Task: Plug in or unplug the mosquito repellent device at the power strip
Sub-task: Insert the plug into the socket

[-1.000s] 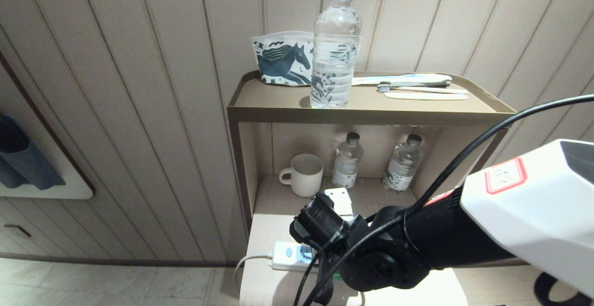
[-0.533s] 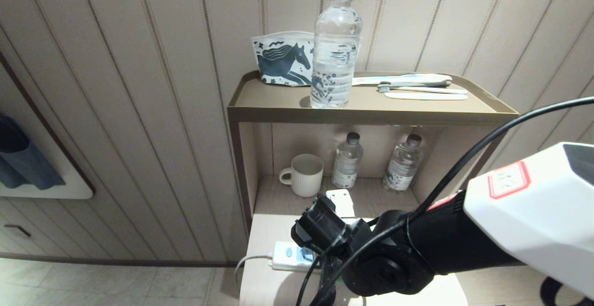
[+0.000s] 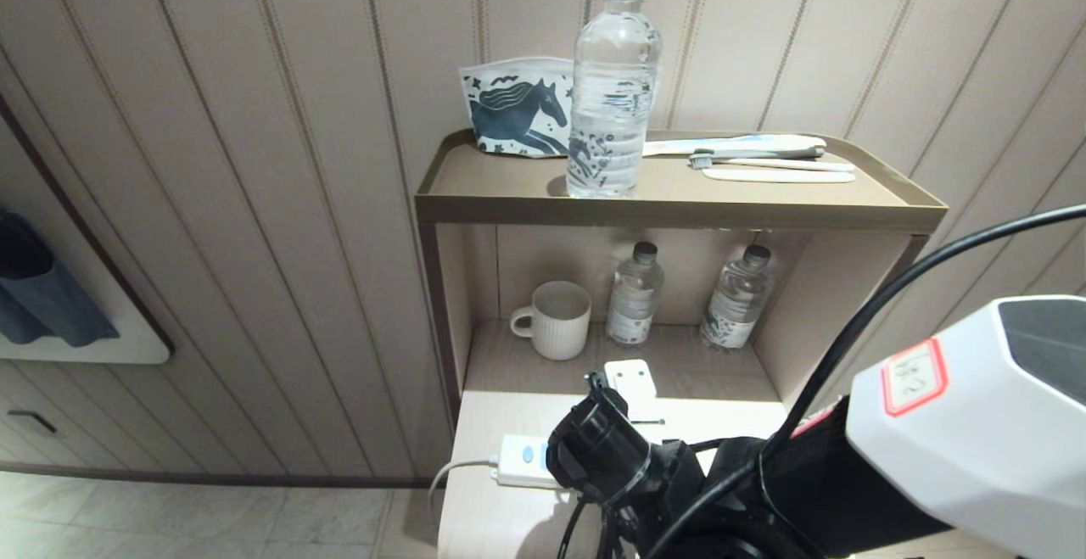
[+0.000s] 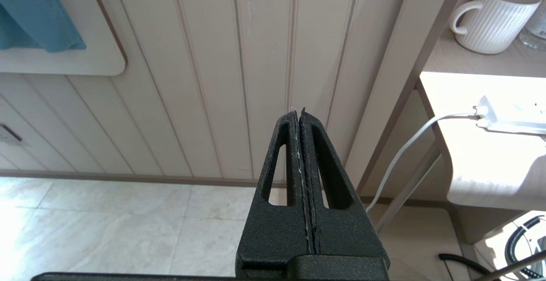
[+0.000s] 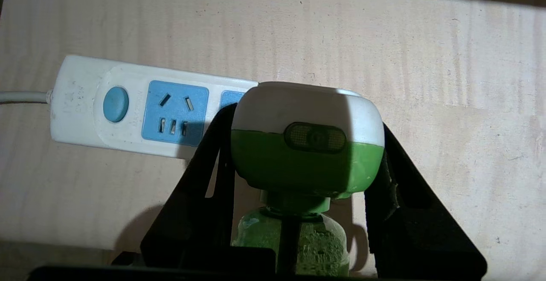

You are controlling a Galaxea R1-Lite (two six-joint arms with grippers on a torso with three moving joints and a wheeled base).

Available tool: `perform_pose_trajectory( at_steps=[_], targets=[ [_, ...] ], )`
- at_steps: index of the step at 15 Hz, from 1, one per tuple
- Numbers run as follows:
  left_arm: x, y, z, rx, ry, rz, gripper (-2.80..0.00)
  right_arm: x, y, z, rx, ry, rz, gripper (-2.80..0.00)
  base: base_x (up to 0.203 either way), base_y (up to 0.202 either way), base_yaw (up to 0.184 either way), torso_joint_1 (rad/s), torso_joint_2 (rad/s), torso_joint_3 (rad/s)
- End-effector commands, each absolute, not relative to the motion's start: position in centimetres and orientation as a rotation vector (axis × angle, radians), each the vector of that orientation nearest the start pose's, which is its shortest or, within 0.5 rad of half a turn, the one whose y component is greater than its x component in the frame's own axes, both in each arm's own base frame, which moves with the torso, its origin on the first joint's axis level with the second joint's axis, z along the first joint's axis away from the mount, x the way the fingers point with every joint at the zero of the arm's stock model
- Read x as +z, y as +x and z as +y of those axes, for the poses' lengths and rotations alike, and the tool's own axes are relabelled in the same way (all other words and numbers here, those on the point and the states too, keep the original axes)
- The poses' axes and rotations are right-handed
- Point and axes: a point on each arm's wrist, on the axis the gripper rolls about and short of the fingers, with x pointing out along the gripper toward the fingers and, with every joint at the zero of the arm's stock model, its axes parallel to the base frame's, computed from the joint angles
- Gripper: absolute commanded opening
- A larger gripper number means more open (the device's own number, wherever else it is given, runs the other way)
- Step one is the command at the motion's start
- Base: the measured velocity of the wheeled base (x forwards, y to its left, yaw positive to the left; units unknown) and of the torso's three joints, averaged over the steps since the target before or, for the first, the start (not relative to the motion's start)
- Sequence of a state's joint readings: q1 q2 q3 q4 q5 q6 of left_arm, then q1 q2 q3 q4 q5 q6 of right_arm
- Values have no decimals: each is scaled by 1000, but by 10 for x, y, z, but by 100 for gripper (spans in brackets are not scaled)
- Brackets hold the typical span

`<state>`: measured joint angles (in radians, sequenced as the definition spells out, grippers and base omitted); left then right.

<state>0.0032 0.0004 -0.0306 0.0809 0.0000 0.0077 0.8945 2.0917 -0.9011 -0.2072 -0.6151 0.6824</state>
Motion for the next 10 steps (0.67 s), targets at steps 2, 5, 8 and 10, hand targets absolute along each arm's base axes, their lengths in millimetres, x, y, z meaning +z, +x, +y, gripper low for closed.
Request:
perform_pose_trajectory(
  at_steps=[2,5,8,10],
  targets=[
    [76,-25,0,3,8,51,-280,43,220,258,13,-38,750,-280,0,0,0,0,0,0],
    [76,-25,0,3,8,51,-280,47,220,258,21,-44,740,-280,0,0,0,0,0,0],
    [76,-25,0,3,8,51,-280,60,223,257,36,-32,712,-280,0,0,0,0,0,0],
    [76,-25,0,3,8,51,-280,63,223,257,38,-30,707,-280,0,0,0,0,0,0]
  ],
)
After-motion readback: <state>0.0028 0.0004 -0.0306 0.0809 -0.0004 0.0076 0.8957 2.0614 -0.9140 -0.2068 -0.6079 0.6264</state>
